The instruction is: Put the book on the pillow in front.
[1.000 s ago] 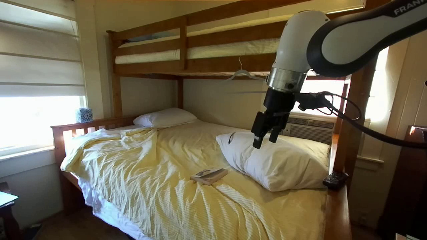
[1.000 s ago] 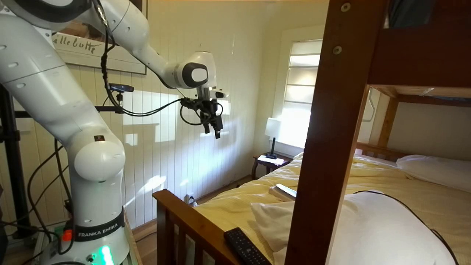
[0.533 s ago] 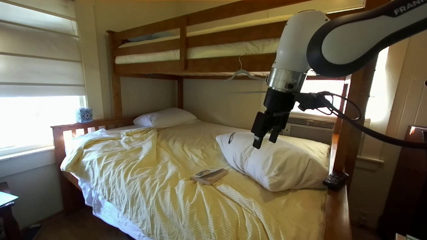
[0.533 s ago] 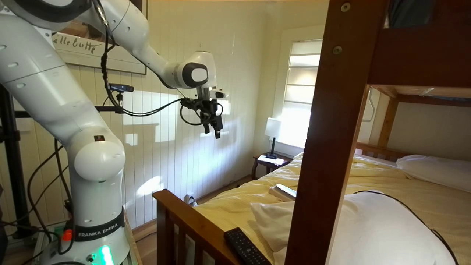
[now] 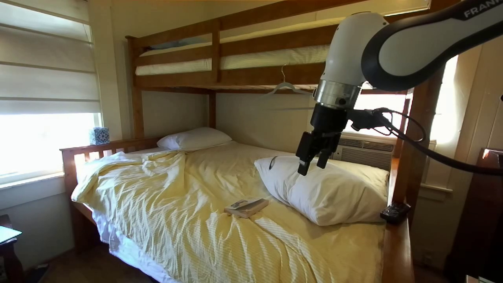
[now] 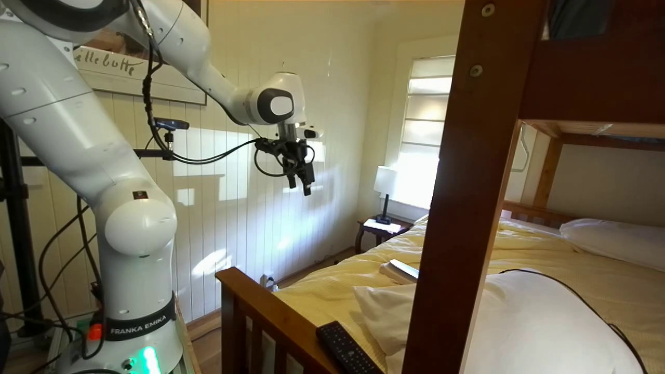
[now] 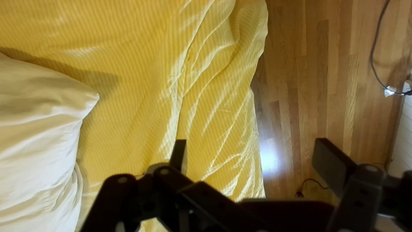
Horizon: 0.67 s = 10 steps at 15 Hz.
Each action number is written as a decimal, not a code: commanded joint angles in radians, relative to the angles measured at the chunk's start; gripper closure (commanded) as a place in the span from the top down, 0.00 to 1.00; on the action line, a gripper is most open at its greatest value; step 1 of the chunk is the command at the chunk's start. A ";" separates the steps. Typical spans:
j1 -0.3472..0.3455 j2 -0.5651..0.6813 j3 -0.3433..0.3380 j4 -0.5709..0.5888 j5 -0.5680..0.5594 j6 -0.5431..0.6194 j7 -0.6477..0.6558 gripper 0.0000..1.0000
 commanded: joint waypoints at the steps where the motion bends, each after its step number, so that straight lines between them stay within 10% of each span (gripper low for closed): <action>1: -0.017 0.008 0.008 0.007 -0.037 -0.002 0.052 1.00; 10: -0.165 0.388 0.052 0.273 -0.611 -0.054 0.158 1.00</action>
